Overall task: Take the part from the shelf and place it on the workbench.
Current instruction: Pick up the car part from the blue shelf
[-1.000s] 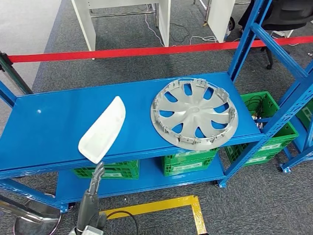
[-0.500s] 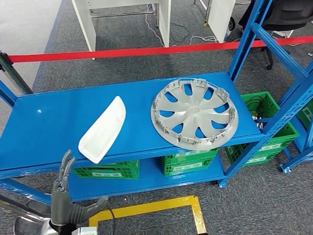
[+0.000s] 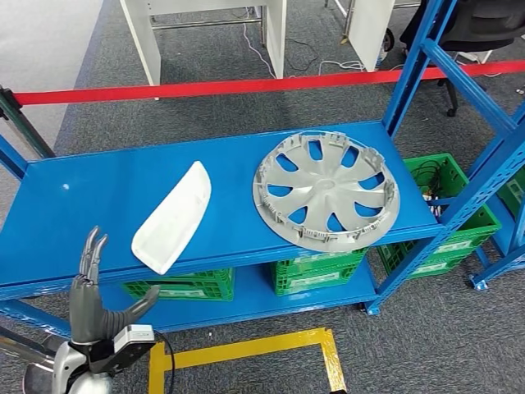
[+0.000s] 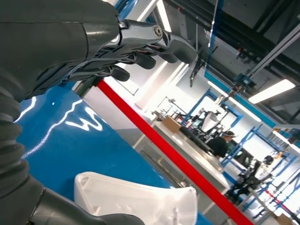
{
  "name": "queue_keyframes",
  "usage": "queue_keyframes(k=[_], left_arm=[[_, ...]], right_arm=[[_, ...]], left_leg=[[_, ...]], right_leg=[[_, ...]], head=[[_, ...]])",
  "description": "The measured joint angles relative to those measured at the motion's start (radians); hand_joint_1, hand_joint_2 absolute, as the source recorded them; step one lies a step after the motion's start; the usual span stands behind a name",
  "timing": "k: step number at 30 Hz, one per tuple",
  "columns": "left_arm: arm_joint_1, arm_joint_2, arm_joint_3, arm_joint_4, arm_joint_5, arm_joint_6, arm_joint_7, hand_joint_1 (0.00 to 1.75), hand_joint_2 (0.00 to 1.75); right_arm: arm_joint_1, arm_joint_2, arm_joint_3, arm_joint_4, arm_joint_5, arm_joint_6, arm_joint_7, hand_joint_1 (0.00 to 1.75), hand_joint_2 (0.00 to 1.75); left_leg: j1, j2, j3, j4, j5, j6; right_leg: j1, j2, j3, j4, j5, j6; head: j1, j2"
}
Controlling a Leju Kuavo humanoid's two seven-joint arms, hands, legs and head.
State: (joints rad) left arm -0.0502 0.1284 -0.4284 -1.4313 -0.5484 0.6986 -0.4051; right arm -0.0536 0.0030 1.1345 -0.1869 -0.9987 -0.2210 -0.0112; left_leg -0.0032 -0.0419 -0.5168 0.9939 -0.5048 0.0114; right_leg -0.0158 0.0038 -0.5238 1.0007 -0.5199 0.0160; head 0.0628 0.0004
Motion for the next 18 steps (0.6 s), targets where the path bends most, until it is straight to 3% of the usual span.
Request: queue_keyframes(k=[18], left_arm=[[-0.109, -0.028, 0.006, 0.176, 0.021, -0.023, 0.0, 0.0, 1.75]], right_arm=[[-0.004, -0.006, 0.023, 0.001, 0.023, 0.001, 0.011, 0.0, 0.0]], left_leg=[[0.0, 0.0, 0.0, 0.0, 0.0, 0.0]], right_leg=[[0.0, 0.0, 0.0, 0.0, 0.0, 0.0]], head=[[0.0, 0.0]])
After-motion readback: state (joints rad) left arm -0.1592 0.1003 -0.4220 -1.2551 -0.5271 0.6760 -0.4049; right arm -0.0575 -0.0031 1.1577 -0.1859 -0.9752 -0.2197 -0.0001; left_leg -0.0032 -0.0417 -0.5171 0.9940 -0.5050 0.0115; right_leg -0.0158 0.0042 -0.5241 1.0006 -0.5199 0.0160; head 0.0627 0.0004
